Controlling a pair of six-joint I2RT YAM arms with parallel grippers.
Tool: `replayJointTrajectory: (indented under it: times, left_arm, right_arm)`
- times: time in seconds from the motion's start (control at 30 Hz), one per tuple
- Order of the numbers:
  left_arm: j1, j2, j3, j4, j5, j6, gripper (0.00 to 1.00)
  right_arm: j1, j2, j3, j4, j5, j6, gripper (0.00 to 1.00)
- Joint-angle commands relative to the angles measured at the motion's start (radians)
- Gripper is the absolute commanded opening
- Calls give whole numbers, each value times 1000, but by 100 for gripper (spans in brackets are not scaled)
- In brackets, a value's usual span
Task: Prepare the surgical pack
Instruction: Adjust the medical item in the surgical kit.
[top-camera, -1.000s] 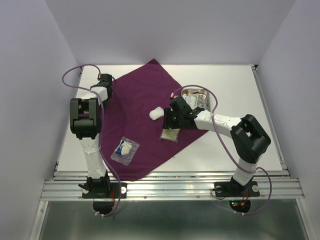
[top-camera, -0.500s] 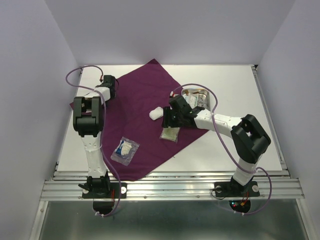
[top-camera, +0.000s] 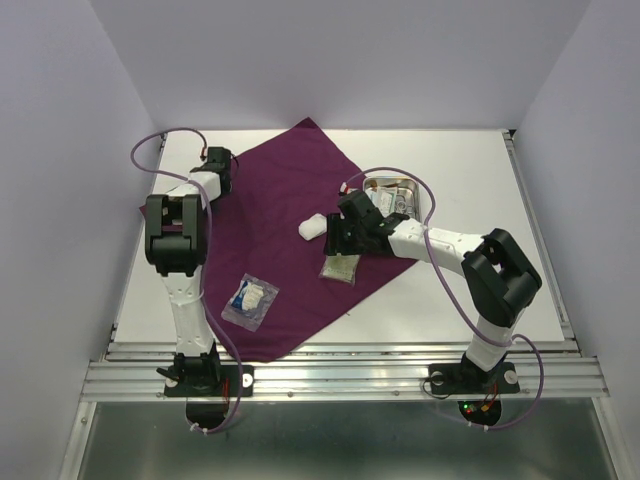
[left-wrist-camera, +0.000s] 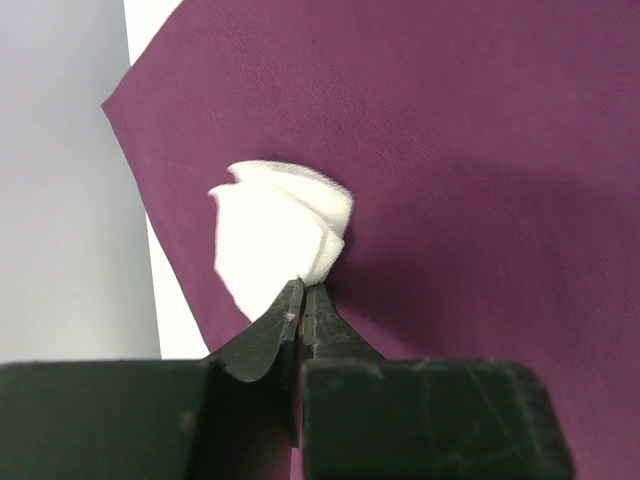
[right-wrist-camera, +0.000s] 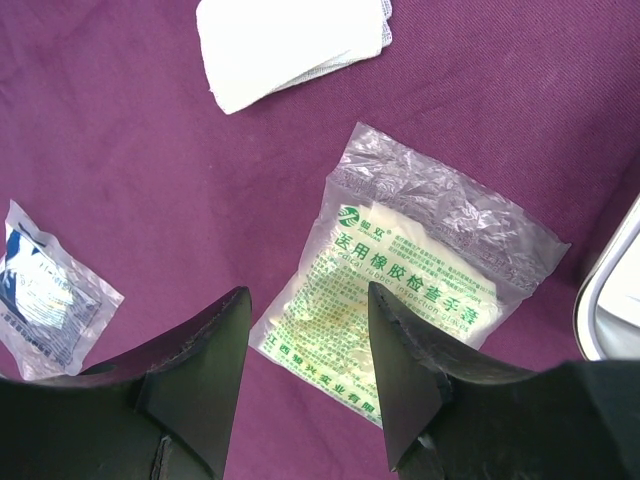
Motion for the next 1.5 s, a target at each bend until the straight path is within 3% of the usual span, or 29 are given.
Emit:
replayJointTrajectory:
  times: [0.0,0.53,0.83,1.03,1.27,1.47]
  left_arm:
    - [-26,-163,15,-14,38,-20,0]
    - [-197,-272,-31,-68,55,-73,0]
    - [-330,-340,-129,35,12,-74,0]
    - [-413,-357,-185,118,-17,-59,0]
    - [-531,-370,-221,185,-39,-42,0]
    - [-626,-364,-243,225,-59,-47,0]
  right_arm:
    - [19,-16,36,10,21,2,56]
    - [19,-140,-38,8,140,29,58]
    - [19,-292,-104,-24,277,36,65]
    - [-105,-375,-156,-68,295,44,67]
    - [-326,-453,-240,-73,169,38,68]
    - [-382,-473,-251,-90,153,18,68]
